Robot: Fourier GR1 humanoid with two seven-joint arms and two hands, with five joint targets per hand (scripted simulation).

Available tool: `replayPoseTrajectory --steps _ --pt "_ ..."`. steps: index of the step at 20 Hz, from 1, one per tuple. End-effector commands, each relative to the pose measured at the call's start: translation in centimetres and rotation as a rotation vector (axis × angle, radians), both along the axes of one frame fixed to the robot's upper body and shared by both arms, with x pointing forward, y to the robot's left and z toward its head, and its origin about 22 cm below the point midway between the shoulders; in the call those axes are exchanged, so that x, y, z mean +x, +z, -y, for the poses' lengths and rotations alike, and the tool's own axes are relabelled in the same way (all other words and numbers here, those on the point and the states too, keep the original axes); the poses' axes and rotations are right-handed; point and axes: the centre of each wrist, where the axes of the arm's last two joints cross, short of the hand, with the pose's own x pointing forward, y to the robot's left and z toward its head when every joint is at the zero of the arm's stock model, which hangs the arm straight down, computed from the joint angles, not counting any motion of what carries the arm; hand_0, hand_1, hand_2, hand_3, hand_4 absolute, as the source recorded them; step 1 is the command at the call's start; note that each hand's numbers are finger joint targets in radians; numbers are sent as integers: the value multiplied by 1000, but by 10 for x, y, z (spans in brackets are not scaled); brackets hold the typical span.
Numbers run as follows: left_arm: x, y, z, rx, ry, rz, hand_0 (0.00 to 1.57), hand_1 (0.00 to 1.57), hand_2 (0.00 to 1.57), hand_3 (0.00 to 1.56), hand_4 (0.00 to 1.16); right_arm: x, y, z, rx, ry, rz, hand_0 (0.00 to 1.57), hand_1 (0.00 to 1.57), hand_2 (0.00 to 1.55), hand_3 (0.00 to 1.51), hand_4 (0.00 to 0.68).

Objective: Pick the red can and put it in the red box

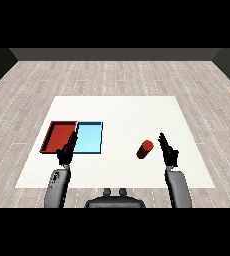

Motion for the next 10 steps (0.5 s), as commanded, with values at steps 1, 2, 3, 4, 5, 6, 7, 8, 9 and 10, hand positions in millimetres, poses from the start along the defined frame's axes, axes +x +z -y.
replayPoseTrajectory --steps 1,2,3,4,5,6,7,8,9,10 --pt "0 0 -2 3 9 -4 0 0 0 0 0 -6 0 11 10 0 -2 0 0 0 0 0" --pt "-1 0 -4 5 18 -7 0 0 0 0 0 -12 0 21 20 1 -3 0 0 0 0 0" --pt "-2 0 -6 8 27 -10 0 0 0 0 0 -19 1 32 29 2 -4 0 0 0 0 0" --pt "-2 0 -9 10 37 -14 0 0 0 0 0 -25 2 42 39 3 -5 0 0 0 0 0" --pt "-3 0 -11 13 46 -17 0 0 0 0 0 -31 2 53 48 4 -6 0 0 0 0 0" --pt "2 6 -19 21 48 -25 0 0 0 0 0 -38 -11 60 59 6 -5 0 0 0 0 0" --pt "11 31 0 -64 23 310 0 0 0 0 0 -19 13 32 198 100 226 0 0 0 0 0" --pt "-3 23 -6 -68 41 321 0 0 0 0 0 -26 15 49 203 103 233 0 0 0 0 0" --pt "5 11 5 -80 34 345 0 0 0 0 0 -31 5 52 213 104 250 0 0 0 0 0" --pt "-2 9 -5 -75 35 350 0 0 0 0 0 -26 12 54 211 127 229 0 0 0 0 0"
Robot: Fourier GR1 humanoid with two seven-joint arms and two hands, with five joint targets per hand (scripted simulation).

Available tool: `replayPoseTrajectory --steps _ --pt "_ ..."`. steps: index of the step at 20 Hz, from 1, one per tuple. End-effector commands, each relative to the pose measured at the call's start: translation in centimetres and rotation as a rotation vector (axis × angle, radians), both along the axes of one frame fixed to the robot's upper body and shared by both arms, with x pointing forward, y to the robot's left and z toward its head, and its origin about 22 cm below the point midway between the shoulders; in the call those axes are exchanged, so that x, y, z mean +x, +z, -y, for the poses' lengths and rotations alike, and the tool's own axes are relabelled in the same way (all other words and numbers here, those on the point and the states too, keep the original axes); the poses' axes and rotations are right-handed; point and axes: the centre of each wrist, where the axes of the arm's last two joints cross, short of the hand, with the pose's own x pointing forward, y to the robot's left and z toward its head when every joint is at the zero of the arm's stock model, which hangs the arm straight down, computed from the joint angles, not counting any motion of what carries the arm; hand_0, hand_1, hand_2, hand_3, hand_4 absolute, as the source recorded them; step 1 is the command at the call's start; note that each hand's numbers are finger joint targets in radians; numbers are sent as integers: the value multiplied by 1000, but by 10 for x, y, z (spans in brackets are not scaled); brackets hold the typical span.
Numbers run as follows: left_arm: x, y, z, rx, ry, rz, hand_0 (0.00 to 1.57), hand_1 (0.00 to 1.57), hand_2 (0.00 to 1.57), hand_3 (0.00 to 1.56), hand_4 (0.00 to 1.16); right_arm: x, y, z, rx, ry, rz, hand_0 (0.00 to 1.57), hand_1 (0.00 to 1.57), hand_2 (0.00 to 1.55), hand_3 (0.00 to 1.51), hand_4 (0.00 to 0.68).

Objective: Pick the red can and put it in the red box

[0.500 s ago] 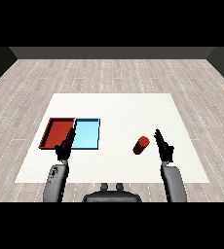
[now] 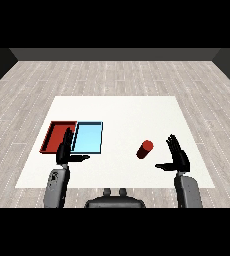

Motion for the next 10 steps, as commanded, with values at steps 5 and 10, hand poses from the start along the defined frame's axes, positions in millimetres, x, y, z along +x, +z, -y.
replayPoseTrajectory --steps 5,10 --pt "-5 -15 5 -48 -15 153 0 0 0 0 0 -26 -2 27 66 50 134 0 0 0 0 0" --pt "-7 -6 -6 -52 -6 167 0 0 0 0 0 -13 -11 22 68 40 124 0 0 0 0 0"
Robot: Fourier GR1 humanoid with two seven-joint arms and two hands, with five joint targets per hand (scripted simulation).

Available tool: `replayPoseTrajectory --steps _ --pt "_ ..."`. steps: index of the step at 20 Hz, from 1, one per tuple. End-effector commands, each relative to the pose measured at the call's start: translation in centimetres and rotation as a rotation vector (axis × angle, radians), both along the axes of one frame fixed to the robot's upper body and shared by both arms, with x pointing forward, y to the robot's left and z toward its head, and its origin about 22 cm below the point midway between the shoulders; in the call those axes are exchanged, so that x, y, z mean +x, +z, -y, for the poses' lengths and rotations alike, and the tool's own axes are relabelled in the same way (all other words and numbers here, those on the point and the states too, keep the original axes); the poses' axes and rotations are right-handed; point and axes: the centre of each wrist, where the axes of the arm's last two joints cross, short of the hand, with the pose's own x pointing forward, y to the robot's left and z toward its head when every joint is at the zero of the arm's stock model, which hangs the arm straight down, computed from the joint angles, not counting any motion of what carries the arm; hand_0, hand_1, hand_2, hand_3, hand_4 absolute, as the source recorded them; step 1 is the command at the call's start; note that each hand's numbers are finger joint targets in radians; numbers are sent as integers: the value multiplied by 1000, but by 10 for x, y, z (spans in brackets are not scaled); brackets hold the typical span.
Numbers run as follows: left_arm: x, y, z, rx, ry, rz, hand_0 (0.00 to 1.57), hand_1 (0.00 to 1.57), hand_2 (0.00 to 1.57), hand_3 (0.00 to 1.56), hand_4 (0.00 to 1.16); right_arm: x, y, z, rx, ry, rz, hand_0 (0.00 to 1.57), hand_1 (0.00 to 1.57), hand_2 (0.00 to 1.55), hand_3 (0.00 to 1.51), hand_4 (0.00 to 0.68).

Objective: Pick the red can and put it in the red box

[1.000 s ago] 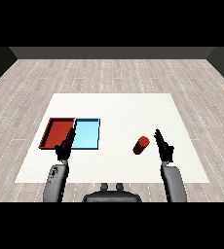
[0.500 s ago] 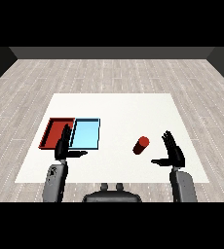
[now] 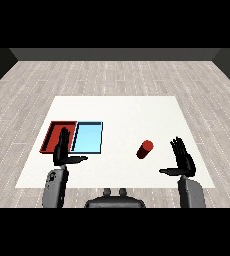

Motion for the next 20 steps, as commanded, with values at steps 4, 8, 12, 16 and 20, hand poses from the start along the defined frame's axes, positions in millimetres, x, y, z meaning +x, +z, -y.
replayPoseTrajectory --steps 4,8,12,16,20 --pt "-11 17 6 -5 7 25 0 0 0 0 0 -7 -2 7 21 -6 29 0 0 0 0 0" --pt "-13 -1 12 -2 0 19 0 0 0 0 0 -15 -20 3 54 -18 5 0 0 0 0 0" --pt "-4 5 0 -24 -7 28 0 0 0 0 0 14 -8 -5 43 -7 6 0 0 0 0 0" --pt "-2 11 10 -11 2 20 0 0 0 0 0 6 -22 -10 47 -2 -8 0 0 0 0 0" --pt "-6 13 -8 9 2 28 0 0 0 0 0 55 -23 -10 83 15 -33 0 0 0 0 0"
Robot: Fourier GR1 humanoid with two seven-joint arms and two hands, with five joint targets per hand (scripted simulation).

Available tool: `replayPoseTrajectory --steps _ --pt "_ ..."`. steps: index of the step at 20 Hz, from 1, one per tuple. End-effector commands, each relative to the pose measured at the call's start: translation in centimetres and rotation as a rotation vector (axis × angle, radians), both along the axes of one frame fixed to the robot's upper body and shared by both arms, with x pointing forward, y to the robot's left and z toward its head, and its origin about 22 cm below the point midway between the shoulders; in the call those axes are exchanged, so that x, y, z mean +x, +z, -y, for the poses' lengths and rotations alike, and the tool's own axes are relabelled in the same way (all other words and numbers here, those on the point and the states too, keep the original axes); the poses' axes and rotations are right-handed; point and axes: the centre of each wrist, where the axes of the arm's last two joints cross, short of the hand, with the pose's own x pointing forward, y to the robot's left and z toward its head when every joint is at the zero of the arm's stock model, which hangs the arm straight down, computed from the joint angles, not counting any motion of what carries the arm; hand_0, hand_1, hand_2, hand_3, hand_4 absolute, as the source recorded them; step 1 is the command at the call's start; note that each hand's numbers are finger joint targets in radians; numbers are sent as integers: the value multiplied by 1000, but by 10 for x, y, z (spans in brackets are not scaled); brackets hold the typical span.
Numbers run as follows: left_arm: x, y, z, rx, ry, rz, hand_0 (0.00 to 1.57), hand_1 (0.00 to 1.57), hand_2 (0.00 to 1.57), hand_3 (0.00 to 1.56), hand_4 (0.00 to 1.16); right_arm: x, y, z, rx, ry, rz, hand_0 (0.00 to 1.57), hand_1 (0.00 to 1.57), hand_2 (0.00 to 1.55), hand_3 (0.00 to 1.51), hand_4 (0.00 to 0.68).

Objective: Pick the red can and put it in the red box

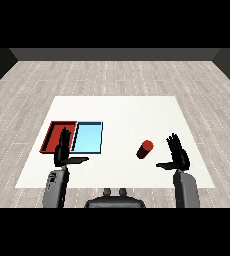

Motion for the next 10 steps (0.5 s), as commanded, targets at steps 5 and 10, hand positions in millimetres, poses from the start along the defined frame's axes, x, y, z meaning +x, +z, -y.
replayPoseTrajectory --steps 5,10 --pt "8 0 10 -29 -16 -5 0 0 0 0 0 9 -6 -10 35 -3 -32 0 0 0 0 0" --pt "-9 11 -3 -32 -10 19 0 0 0 0 0 23 -46 -27 67 13 -65 0 0 0 0 0"
